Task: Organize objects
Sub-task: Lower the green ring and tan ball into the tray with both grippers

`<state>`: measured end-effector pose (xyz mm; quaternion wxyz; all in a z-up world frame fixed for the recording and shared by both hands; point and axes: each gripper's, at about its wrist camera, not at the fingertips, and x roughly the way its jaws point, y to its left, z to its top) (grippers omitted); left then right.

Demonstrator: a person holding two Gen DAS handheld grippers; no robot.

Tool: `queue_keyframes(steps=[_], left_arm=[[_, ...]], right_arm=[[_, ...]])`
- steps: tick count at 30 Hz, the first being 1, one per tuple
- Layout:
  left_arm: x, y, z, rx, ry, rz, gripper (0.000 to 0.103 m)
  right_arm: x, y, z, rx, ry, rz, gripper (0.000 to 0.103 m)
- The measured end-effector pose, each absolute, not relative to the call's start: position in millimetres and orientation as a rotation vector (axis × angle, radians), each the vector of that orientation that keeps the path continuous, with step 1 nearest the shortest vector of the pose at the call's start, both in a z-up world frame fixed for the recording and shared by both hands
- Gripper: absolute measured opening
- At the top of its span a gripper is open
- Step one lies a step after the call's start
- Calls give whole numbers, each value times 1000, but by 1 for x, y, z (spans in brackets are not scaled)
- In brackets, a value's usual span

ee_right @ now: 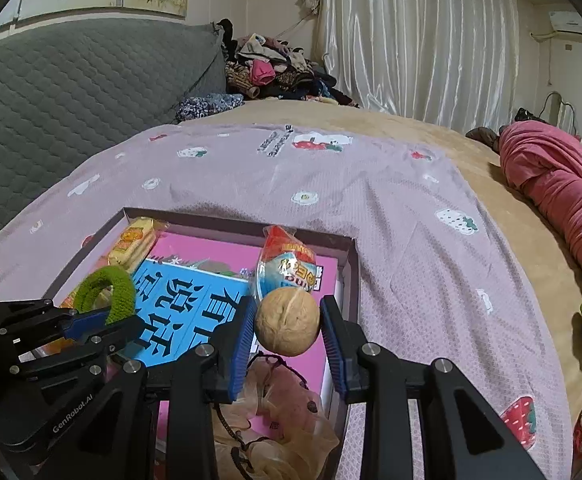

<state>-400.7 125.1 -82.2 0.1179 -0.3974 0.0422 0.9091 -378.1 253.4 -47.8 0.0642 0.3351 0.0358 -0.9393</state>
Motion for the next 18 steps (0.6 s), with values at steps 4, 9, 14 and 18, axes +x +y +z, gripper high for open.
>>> queue_keyframes(steps=[4,9,14,18], left_arm=[[-401,128,-85,-1170,146,2662,12],[-402,130,-89,-1186,163,2664,12],[-403,130,-94,-1202,166,2657,12],[-404,131,-97,-1212,172,2650,13]], right_arm=[[-380,253,-51,1025,109,-2830,34],[-384,253,-58,1054,113,-2815,34],[-386,255,-64,1079,113,-2808,34],[-387,255,-68,1101,121,-2799,34]])
